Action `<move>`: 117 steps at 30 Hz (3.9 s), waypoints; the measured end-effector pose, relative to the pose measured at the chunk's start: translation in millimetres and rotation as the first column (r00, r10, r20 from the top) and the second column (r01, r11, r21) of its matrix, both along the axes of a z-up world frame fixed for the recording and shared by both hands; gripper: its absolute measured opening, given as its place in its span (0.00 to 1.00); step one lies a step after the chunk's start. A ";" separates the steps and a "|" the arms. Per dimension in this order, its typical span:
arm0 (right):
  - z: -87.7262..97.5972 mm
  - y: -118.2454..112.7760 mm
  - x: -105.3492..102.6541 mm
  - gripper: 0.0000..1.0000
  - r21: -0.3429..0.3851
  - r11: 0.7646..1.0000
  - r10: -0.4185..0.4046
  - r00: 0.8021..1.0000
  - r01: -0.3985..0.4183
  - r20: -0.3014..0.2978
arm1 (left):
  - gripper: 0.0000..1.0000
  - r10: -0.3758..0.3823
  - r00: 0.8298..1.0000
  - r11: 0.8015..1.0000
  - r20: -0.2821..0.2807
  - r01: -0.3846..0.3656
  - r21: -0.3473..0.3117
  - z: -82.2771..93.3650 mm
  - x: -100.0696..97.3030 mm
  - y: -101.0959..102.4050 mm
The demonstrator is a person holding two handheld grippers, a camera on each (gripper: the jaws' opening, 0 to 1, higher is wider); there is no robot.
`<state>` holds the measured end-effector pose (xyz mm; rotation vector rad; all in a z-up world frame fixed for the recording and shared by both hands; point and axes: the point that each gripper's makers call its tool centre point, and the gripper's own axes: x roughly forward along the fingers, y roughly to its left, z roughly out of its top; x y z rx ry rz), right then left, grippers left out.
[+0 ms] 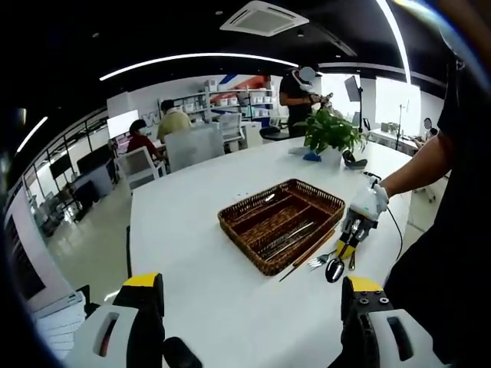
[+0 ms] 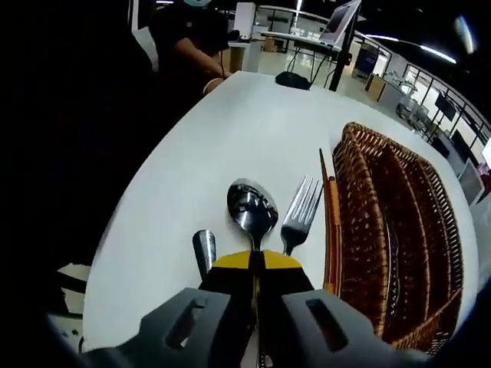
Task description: Arrange the knives, forks, and spoons in their matching storage slots by inserting each utensil handle-first until every utensil is classified and aligned in the correct compartment
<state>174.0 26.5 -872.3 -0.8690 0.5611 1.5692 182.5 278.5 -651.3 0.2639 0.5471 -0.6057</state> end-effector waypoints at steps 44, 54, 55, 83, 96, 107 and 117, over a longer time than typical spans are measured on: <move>140.4 -18.5 35.8 0.00 0.017 0.974 -0.223 0.954 0.224 0.201 | 1.00 -0.026 0.997 0.999 0.066 0.028 -0.037 14.6 0.4 -34.8; 176.4 -24.3 35.8 0.00 0.054 0.967 -0.253 0.933 0.248 0.256 | 1.00 -0.048 0.997 0.998 0.059 0.051 -0.043 14.2 -9.3 -48.5; 178.4 -25.0 36.0 0.00 0.055 0.967 -0.255 0.930 0.249 0.265 | 1.00 -0.053 0.997 0.998 0.056 0.055 -0.042 13.8 -10.8 -50.6; 260.2 -1.8 55.8 0.00 0.094 0.914 -0.394 0.807 0.395 0.440 | 1.00 -0.127 0.989 0.982 0.081 0.137 -0.128 29.4 18.6 -10.4; 269.1 -4.2 69.6 0.00 0.093 0.901 -0.416 0.782 0.424 0.464 | 1.00 -0.108 0.988 0.981 0.114 0.124 -0.151 32.3 55.5 -9.1; 264.7 -4.2 75.8 0.00 0.083 0.909 -0.397 0.787 0.409 0.473 | 1.00 -0.122 0.985 0.978 0.121 0.141 -0.157 33.3 61.6 -14.8; 261.3 -2.6 79.3 0.00 0.083 0.912 -0.392 0.795 0.401 0.463 | 1.00 -0.153 0.984 0.981 0.093 0.163 -0.108 26.6 57.3 -18.2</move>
